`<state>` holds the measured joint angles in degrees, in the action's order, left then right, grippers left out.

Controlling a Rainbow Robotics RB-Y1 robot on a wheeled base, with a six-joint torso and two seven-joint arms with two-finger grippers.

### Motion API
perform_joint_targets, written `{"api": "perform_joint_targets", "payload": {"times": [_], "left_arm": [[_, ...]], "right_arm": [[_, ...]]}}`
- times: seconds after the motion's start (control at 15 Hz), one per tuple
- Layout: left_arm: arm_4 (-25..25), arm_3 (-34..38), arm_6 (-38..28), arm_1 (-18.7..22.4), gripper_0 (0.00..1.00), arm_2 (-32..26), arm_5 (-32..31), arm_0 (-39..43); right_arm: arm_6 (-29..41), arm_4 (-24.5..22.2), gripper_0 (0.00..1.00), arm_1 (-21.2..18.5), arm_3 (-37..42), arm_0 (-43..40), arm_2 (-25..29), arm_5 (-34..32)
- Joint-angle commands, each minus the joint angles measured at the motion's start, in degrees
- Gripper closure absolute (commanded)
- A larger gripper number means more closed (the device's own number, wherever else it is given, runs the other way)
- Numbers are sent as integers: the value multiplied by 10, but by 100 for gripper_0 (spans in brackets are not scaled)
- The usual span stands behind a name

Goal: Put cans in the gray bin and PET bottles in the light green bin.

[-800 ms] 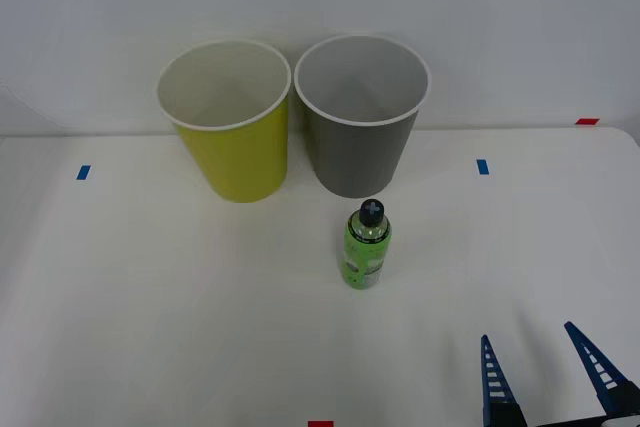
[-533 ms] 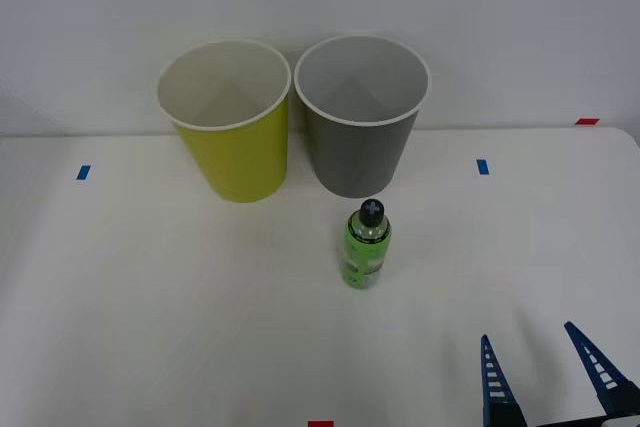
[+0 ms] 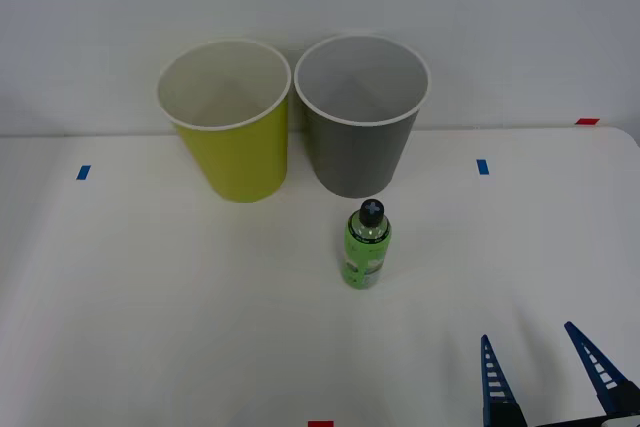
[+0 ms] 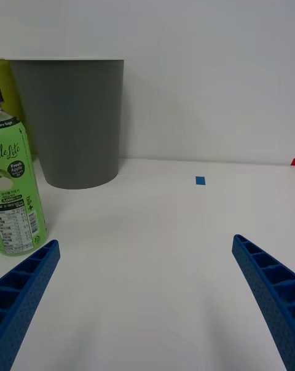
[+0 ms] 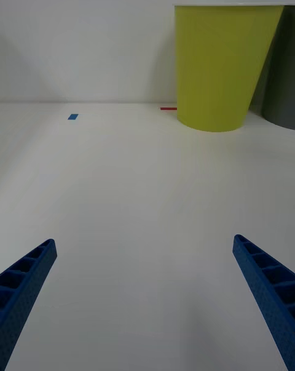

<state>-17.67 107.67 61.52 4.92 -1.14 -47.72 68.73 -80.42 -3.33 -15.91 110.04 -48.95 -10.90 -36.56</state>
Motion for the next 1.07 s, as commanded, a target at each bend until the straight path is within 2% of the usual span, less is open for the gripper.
{"api": "perform_joint_targets", "payload": {"times": [0.07, 1.07], "left_arm": [[0, 0, 0, 0, 0, 0, 0, 0], [0, 0, 0, 0, 0, 0, 0, 0]], "right_arm": [[0, 0, 2, 0, 0, 0, 0, 0], [0, 0, 3, 0, 0, 0, 0, 0]]}}
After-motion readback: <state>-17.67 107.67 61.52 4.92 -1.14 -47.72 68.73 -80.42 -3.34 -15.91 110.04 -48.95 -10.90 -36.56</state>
